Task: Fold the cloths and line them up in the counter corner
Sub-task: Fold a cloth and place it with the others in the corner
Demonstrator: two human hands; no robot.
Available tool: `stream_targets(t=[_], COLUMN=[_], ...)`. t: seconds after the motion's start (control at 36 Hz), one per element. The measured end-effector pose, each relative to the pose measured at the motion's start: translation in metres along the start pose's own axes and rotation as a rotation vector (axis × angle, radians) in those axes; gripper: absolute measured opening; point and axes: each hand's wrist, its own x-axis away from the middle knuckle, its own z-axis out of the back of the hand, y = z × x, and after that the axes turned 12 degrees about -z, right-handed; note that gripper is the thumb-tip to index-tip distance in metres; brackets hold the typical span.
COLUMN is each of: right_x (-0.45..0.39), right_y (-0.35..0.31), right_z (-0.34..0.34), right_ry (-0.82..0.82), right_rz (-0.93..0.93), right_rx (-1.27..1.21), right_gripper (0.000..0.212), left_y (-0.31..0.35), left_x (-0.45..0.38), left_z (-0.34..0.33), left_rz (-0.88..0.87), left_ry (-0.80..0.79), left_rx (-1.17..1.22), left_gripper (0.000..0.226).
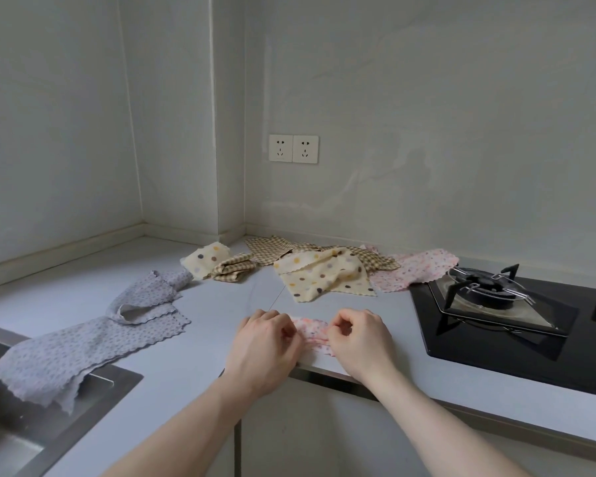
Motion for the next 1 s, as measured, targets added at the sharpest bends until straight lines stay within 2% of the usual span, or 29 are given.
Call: stream_targets(t=[0.14,0.22,0.28,0.36,0.47,0.56,0.61,0.67,0.75,0.86,0.94,1.0], right_x=[-0.001,-0.002,-0.001,-0.001,-0.004,-0.002,-0.001,-0.003,-0.013,-0.018,-0.021,-0.021], right_y=[0.001,0.003,0.006,0.014,0.02,0.021,0.023,0.024,0.018,-0.001,-0.029,-0.051], right_z=[0.003,0.008,0.008,0.003,-0.007,-0.014,-0.015,-0.01,0.012,0.066,0.121,0.161], right_ry=[-0.013,-0.036,-0.068,-0.079,-0.138,-0.175,-0.246,-0.363,-0.539,-0.795,-0.848,-0.849], right_rz=[-0.016,-0.016,-0.021,-0.008,0.036,0.118,0.114,0.066,-0.124,-0.34,-0.345,-0.366], right_rx=[-0.122,-0.223,-0.243,-0.212,-0.074,0.097,0.072,-0.016,-0.178,-0.266,-0.228,-0.232], right_gripper=[0.009,0.031,0.042,0.046,0.034,0.039,0.036,0.034,0.031,0.032,0.033,0.031], left_y=[-0.004,0.004,0.007,0.007,0.005,0.002,0.0,0.0,0.004,0.03,0.06,0.076], left_x=[-0.002,0.0,0.005,0.01,0.015,0.015,0.013,0.007,-0.008,-0.029,-0.051,-0.068], left_z=[0.001,0.001,-0.002,-0.005,-0.007,-0.008,-0.007,-0.007,-0.003,0.033,0.082,0.119], left_rz=[0.069,0.06,0.071,0.078,0.096,0.144,0.182,0.239,0.381,0.626,0.689,0.701], left_ry=[0.036,0.016,-0.017,-0.076,-0.124,-0.172,-0.185,-0.183,-0.236,-0.316,-0.322,-0.326], left_rx=[0.068,0.067,0.051,0.027,0.049,0.101,0.177,0.248,0.308,0.591,0.72,0.775], left_gripper=[0.023,0.016,0.03,0.056,0.07,0.077,0.078,0.08,0.081,0.072,0.06,0.061])
